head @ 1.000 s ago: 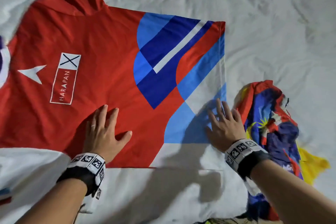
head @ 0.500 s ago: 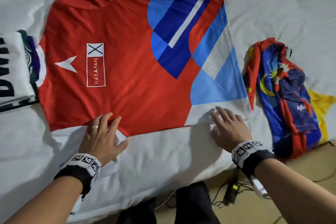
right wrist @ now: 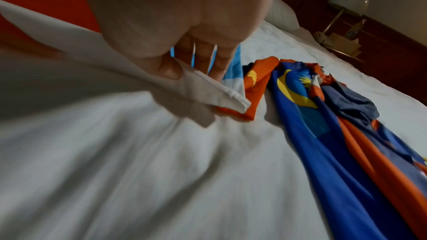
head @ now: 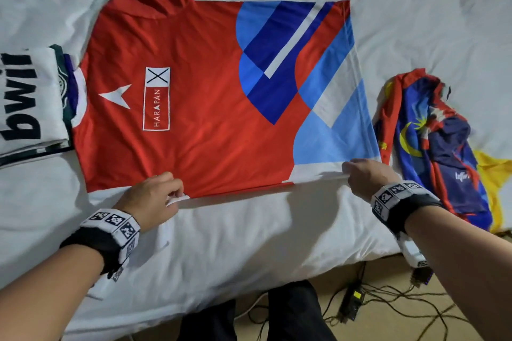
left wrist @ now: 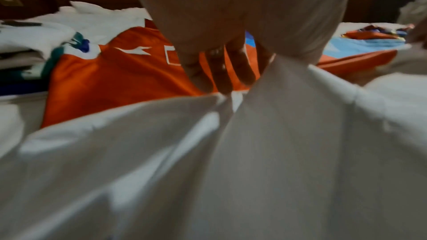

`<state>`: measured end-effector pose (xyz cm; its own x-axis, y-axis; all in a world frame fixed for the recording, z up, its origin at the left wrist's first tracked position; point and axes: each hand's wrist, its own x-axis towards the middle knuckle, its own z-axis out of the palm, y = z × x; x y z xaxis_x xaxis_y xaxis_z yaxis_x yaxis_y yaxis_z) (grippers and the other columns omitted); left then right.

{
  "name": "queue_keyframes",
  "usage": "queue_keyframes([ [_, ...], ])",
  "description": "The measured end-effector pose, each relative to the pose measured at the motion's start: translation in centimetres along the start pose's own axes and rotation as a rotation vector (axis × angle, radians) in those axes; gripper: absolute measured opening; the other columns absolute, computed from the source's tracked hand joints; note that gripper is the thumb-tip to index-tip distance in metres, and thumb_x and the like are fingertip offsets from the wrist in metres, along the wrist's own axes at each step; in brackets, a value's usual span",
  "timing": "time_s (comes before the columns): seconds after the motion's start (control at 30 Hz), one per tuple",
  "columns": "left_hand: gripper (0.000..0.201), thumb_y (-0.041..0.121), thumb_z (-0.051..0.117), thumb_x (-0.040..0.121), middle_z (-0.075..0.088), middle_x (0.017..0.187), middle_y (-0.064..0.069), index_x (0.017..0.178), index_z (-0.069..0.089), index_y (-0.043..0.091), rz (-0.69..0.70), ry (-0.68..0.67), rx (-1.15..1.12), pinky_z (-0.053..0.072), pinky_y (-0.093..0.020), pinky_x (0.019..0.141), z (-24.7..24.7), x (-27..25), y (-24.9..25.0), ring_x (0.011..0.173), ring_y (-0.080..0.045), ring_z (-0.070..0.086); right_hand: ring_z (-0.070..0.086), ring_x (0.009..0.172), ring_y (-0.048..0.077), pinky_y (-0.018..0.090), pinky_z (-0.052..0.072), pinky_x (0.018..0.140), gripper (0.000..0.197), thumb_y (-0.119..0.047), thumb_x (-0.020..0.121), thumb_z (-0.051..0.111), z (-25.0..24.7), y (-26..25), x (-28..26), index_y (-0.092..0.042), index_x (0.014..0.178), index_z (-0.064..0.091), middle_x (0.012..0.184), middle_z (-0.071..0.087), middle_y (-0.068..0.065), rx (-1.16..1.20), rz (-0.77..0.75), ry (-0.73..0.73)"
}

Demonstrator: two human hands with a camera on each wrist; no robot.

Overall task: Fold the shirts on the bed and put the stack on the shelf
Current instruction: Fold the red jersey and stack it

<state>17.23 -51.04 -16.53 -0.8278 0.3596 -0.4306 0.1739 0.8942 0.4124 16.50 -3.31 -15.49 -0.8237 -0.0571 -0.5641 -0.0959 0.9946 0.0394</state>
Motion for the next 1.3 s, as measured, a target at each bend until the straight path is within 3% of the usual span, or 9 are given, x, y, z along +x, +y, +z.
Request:
queue_keyframes([
  [0.1,0.034,0.017,0.078,0.083,0.063,0.073,0.009,0.067,0.061,0.041,-0.115,-0.034,-0.16,0.048,-0.035,0.066,-2.6,1.4,-0.1,0.069,-0.01,0.059,0.063,0.087,0.03,0.034,0.052,0.07,0.013,-0.016,0.079,0.055,-1.7,1.5,2.4,-0.021,0.09,0.061,0.09,0.063,0.001,0.025,0.046,-0.1],
  [0.17,0.033,0.006,0.071,0.084,0.07,0.075,0.008,0.07,0.067,0.036,-0.218,0.019,-0.217,0.045,-0.031,0.066,-4.1,2.9,0.3,0.071,-0.012,0.061,0.061,0.079,0.028,0.034,0.054,0.069,0.013,-0.013,0.078,0.055,-2.9,2.1,4.0,-0.022,0.086,0.06,0.083,0.062,0.002,0.049,0.065,-0.1],
  [0.3,0.031,-0.001,0.06,0.088,0.071,0.085,0.0,0.081,0.072,0.026,-0.335,0.177,-0.263,0.043,-0.031,0.07,-5.3,6.4,0.4,0.083,-0.024,0.063,0.058,0.078,0.028,0.029,0.043,0.063,0.02,-0.01,0.081,0.053,-5.3,3.0,7.0,-0.024,0.091,0.063,0.083,0.057,0.003,0.028,0.079,-0.044],
  [0.4,0.026,0.001,0.055,0.091,0.07,0.1,-0.009,0.096,0.076,0.015,-0.384,0.291,-0.24,0.044,-0.036,0.083,-5.6,9.0,0.7,0.098,-0.034,0.062,0.06,0.08,0.029,0.029,0.045,0.066,0.018,-0.01,0.082,0.051,-6.5,3.8,10.0,-0.024,0.086,0.062,0.085,0.058,0.004,0.06,0.065,-0.026],
  [0.5,0.027,0.004,0.053,0.093,0.063,0.103,-0.016,0.104,0.076,0.014,-0.425,0.382,-0.175,0.044,-0.041,0.085,-6.1,11.5,1.1,0.1,-0.04,0.059,0.057,0.077,0.029,0.032,0.05,0.068,0.018,-0.008,0.082,0.051,-7.9,4.4,12.8,-0.024,0.078,0.056,0.085,0.061,0.005,0.078,0.058,-0.025],
  [0.77,0.026,0.016,0.055,0.086,0.059,0.111,-0.017,0.104,0.074,0.017,-0.568,0.598,-0.102,0.046,-0.05,0.093,-7.8,17.2,0.8,0.103,-0.043,0.056,0.055,0.081,0.03,0.03,0.04,0.067,0.021,-0.01,0.085,0.048,-10.6,5.3,18.9,-0.024,0.086,0.064,0.088,0.057,0.006,0.107,0.075,0.002],
  [0.97,0.03,0.019,0.051,0.087,0.056,0.114,-0.017,0.108,0.073,0.018,-0.607,0.629,-0.132,0.047,-0.051,0.092,-8.8,21.3,0.2,0.1,-0.046,0.056,0.061,0.094,0.033,0.032,0.047,0.074,0.029,-0.017,0.085,0.048,-11.8,6.0,22.2,-0.028,0.101,0.07,0.105,0.065,0.006,0.117,0.09,0.031],
  [1.07,0.032,0.024,0.049,0.087,0.056,0.115,-0.013,0.11,0.071,0.024,-0.597,0.603,-0.097,0.047,-0.049,0.091,-9.0,22.8,-0.5,0.105,-0.043,0.055,0.06,0.09,0.034,0.034,0.048,0.073,0.025,-0.017,0.085,0.046,-12.2,6.2,23.1,-0.024,0.096,0.068,0.101,0.064,0.007,0.1,0.105,0.034],
  [1.3,0.029,0.021,0.053,0.089,0.056,0.114,-0.018,0.11,0.072,0.021,-0.572,0.586,-0.064,0.045,-0.05,0.092,-9.9,24.2,-2.0,0.103,-0.046,0.054,0.061,0.09,0.036,0.034,0.046,0.073,0.022,-0.017,0.084,0.048,-12.8,5.9,24.2,-0.02,0.095,0.066,0.099,0.065,0.01,0.079,0.134,0.103],
])
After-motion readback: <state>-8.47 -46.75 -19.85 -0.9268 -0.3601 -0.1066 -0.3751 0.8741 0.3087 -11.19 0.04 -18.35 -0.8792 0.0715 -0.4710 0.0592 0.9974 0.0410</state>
